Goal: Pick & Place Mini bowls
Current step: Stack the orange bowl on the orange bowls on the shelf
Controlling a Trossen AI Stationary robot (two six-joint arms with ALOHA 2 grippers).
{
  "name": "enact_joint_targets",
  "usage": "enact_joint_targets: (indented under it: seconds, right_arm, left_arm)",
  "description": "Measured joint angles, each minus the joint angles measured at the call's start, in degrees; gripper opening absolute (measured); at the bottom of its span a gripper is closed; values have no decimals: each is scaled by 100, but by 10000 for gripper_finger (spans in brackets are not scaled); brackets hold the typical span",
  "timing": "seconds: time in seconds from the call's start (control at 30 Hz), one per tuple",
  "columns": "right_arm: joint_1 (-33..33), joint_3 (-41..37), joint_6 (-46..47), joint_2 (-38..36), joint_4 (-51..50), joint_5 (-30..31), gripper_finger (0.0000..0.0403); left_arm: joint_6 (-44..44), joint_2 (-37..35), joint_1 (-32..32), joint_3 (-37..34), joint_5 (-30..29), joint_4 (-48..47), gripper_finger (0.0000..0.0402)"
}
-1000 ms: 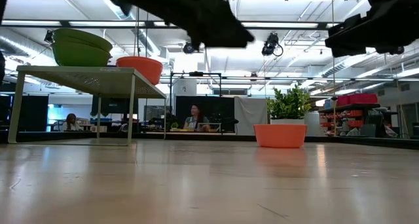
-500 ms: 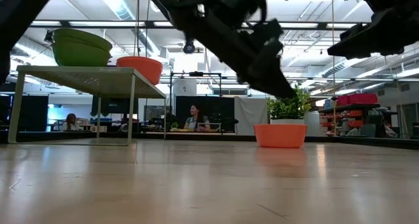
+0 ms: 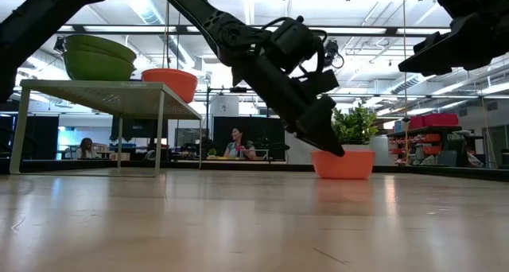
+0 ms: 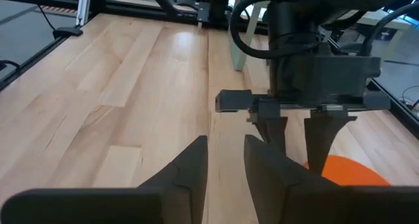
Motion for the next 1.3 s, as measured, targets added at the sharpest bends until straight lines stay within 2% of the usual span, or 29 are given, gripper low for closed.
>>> enact_joint_targets:
  seconds: [0.2,0.43,0.6,0.8,0.93,1.17,1.3]
  right_arm:
    - [0,0,15,2,-5,0,102]
    - [0,0,15,2,-7,0,102]
    - [0,0,15,2,-11,-1,102]
    - [0,0,15,2,-33,-2,102]
    - [0,0,15,4,-41,-2,102]
    - [0,0,22,4,-71,-2,102]
    - [2,0,107,7,-94,-5,102]
  left_arm:
    - [6,0,-2,-2,-17,-60,150]
    - [51,0,-2,-4,-18,-264,72]
    - [398,-5,-73,-4,-108,-228,14]
    - [401,-109,-402,173,-572,-675,9]
    - [232,-366,-674,584,-1114,-1633,6]
    - [-405,-862,-1080,1817,-2274,-4153,5]
    - [-1146,-1208,-1056,2363,-2847,-5762,6]
